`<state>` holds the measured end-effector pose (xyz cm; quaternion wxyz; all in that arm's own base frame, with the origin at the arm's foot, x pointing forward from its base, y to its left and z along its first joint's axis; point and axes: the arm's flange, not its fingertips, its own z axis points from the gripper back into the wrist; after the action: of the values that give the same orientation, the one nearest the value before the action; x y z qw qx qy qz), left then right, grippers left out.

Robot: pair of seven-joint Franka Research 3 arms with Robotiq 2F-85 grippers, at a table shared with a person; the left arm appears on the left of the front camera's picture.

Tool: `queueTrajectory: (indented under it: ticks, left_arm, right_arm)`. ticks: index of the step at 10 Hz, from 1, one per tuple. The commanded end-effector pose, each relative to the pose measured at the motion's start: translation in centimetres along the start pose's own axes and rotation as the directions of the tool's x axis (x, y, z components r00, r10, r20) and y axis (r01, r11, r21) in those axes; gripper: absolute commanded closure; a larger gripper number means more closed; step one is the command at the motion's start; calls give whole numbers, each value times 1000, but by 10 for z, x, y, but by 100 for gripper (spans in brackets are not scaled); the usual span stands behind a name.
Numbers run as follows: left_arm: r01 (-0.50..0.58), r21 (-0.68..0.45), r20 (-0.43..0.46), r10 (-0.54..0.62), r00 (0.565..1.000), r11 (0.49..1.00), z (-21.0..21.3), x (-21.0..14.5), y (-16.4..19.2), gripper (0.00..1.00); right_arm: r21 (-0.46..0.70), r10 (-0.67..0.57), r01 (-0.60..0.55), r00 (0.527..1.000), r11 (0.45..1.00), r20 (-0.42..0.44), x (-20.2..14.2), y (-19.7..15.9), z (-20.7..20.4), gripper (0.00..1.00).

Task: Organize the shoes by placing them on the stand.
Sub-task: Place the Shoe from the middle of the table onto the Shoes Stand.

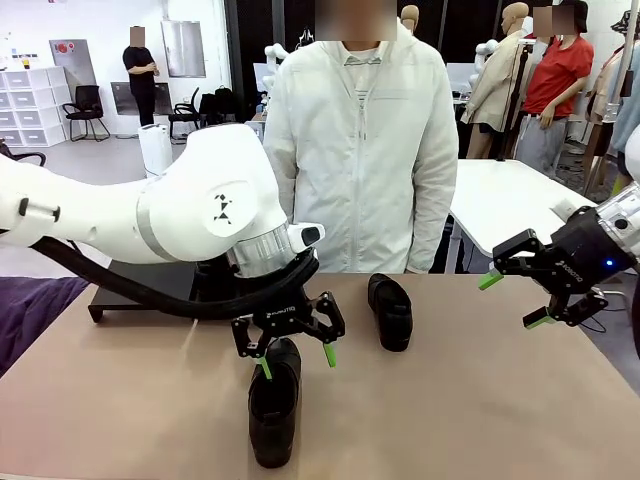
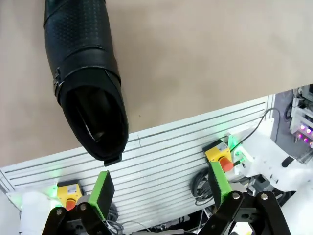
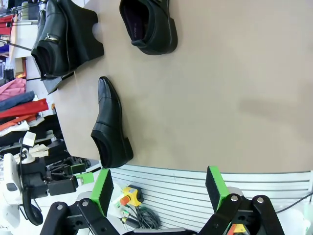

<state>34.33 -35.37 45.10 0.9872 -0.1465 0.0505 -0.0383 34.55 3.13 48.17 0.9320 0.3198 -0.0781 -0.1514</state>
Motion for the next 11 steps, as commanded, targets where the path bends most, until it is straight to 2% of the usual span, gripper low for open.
queueTrajectory:
  ticks: [1, 2, 4, 5, 9, 11]
  left_arm:
    - [-8, 0, 1, 8, 1000, 1000, -4, 3, 1, 0]
    - [35, 39, 51, -37, 998, 999, -15, 7, -5, 0]
    - [-22, 108, 124, 9, 992, 994, -34, 16, -7, 0]
    - [-24, 114, 100, 13, 995, 993, -44, 15, -8, 0]
    - [-133, 121, 138, 116, 984, 984, -83, 13, -9, 0]
    - [-151, 148, 128, 133, 983, 977, -96, 15, -8, 0]
  right_arm:
    - [13, -24, 24, 1000, 1000, -2, -1, 2, 1, 0]
    - [13, -24, 24, 1000, 1000, -2, -1, 2, 1, 0]
    - [13, -24, 24, 1000, 1000, -2, -1, 2, 1, 0]
    - [13, -24, 24, 1000, 1000, -2, -1, 2, 1, 0]
    - [13, -24, 24, 1000, 1000, -2, -1, 2, 1, 0]
    - [13, -24, 24, 1000, 1000, -2, -1, 2, 1, 0]
